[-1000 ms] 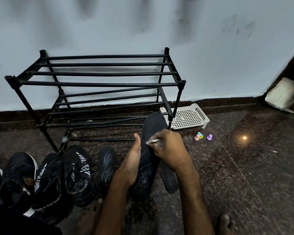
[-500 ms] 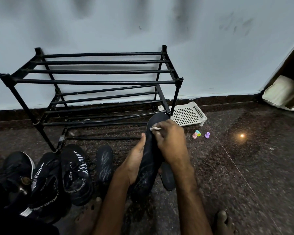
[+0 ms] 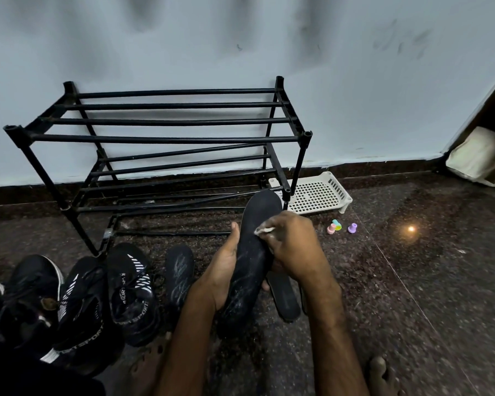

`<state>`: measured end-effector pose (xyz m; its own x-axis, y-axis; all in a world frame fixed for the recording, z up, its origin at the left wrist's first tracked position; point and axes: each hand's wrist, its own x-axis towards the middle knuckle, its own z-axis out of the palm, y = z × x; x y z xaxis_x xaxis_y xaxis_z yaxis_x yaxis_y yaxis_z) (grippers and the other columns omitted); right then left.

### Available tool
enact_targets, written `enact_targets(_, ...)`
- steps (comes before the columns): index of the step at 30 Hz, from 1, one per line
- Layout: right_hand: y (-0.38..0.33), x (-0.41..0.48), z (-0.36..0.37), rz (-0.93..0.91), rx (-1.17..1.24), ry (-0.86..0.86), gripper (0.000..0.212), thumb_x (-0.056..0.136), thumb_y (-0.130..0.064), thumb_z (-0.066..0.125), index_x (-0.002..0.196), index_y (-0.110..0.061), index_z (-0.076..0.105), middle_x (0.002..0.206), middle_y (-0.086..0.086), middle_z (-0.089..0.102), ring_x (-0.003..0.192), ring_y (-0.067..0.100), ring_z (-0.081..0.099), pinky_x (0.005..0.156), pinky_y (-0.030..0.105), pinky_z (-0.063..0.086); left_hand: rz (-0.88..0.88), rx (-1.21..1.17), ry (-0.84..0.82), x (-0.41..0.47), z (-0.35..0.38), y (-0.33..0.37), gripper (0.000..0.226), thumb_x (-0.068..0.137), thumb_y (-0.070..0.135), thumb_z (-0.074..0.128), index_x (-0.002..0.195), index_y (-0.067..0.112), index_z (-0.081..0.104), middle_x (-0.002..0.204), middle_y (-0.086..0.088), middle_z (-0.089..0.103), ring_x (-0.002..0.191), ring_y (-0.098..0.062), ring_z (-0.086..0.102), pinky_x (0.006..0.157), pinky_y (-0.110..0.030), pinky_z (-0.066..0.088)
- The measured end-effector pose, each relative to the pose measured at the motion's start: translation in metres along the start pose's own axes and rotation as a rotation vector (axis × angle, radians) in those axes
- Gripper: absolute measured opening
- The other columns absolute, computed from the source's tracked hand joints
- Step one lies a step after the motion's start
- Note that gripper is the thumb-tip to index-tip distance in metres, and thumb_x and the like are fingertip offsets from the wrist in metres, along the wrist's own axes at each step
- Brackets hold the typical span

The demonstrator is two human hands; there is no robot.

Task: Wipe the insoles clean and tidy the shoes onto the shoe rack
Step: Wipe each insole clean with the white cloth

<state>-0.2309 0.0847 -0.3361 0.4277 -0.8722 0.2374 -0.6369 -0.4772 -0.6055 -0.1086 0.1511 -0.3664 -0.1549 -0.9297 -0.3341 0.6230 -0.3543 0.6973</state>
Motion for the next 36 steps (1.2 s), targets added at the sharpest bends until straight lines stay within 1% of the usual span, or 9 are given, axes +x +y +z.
enact_targets(4,0.001,0.001,-0.003,0.071,-0.006,0.253,0.018,0.084,-0.007,0.072,0.102,-0.011,0.074,0.101,0.0,0.066,0.086,0.01,0.061,0.084,0.02,0.048,-0.011,0.024,-0.034,0.002,0.002,0.001,0.073,0.098,0.063,0.023,0.114,0.008,0.069,0.093,-0.015,0.072,0.07,-0.026,0.07,0.053,-0.037,0.056)
enact_targets(9,-0.001,-0.003,-0.003,-0.003,0.057,-0.082,0.011,0.083,-0.015,0.076,0.093,-0.02,0.077,0.094,-0.005,0.068,0.084,0.006,0.062,0.081,0.022,0.053,0.012,0.03,-0.004,0.0,-0.001,0.001,0.073,0.097,0.064,0.024,0.112,0.012,0.073,0.1,-0.016,0.071,0.075,-0.026,0.069,0.055,-0.036,0.055)
enact_targets(14,0.003,0.003,0.0,0.062,-0.005,0.237,0.014,0.086,-0.011,0.073,0.099,-0.013,0.074,0.098,-0.001,0.065,0.086,0.012,0.062,0.085,0.023,0.05,0.018,0.024,-0.043,0.0,-0.001,0.002,0.08,0.095,0.068,0.018,0.106,0.015,0.077,0.093,-0.014,0.072,0.072,-0.024,0.069,0.055,-0.037,0.057)
enact_targets(19,0.008,-0.002,-0.005,0.025,0.014,-0.126,0.011,0.081,-0.014,0.076,0.088,-0.023,0.077,0.09,-0.009,0.068,0.082,0.006,0.063,0.081,0.025,0.052,0.03,0.032,0.002,-0.001,-0.005,0.001,0.074,0.093,0.069,0.029,0.107,0.013,0.075,0.094,-0.013,0.072,0.073,-0.025,0.069,0.057,-0.037,0.056)
enact_targets(24,0.013,0.001,-0.005,0.005,-0.036,0.172,0.015,0.083,-0.007,0.073,0.093,-0.017,0.076,0.094,-0.004,0.065,0.083,0.01,0.062,0.08,0.026,0.053,0.037,0.041,0.008,0.001,-0.005,0.002,0.074,0.093,0.068,0.03,0.107,0.011,0.076,0.101,-0.019,0.071,0.079,-0.031,0.07,0.055,-0.037,0.056)
enact_targets(27,0.01,-0.005,-0.012,0.013,0.078,-0.046,0.012,0.083,-0.004,0.074,0.091,-0.013,0.076,0.091,-0.007,0.063,0.074,-0.006,0.059,0.066,0.004,0.044,0.052,0.044,0.005,-0.002,-0.004,0.004,0.076,0.094,0.068,0.027,0.111,0.01,0.074,0.1,-0.019,0.071,0.076,-0.029,0.069,0.055,-0.038,0.056)
enact_targets(29,0.012,-0.008,-0.017,0.055,0.12,-0.215,0.007,0.081,-0.007,0.078,0.084,-0.013,0.076,0.084,-0.01,0.062,0.067,-0.012,0.058,0.056,0.002,0.041,0.058,0.056,0.013,-0.002,-0.007,0.004,0.078,0.095,0.067,0.024,0.117,0.007,0.069,0.097,-0.019,0.071,0.074,-0.029,0.07,0.054,-0.037,0.056)
enact_targets(34,0.012,0.0,-0.008,-0.034,-0.009,0.222,0.014,0.083,-0.007,0.074,0.095,-0.015,0.075,0.094,-0.004,0.064,0.084,0.009,0.06,0.08,0.023,0.049,0.03,0.085,-0.034,-0.003,0.0,0.003,0.08,0.095,0.068,0.024,0.123,0.005,0.064,0.106,-0.023,0.068,0.081,-0.034,0.07,0.053,-0.036,0.056)
enact_targets(36,0.009,-0.001,-0.005,-0.049,0.026,0.145,0.018,0.082,-0.003,0.072,0.095,-0.014,0.076,0.095,-0.003,0.064,0.085,0.01,0.061,0.081,0.023,0.05,0.013,0.066,-0.038,-0.004,0.0,0.003,0.076,0.096,0.067,0.024,0.117,0.009,0.068,0.1,-0.018,0.071,0.078,-0.029,0.07,0.055,-0.035,0.055)
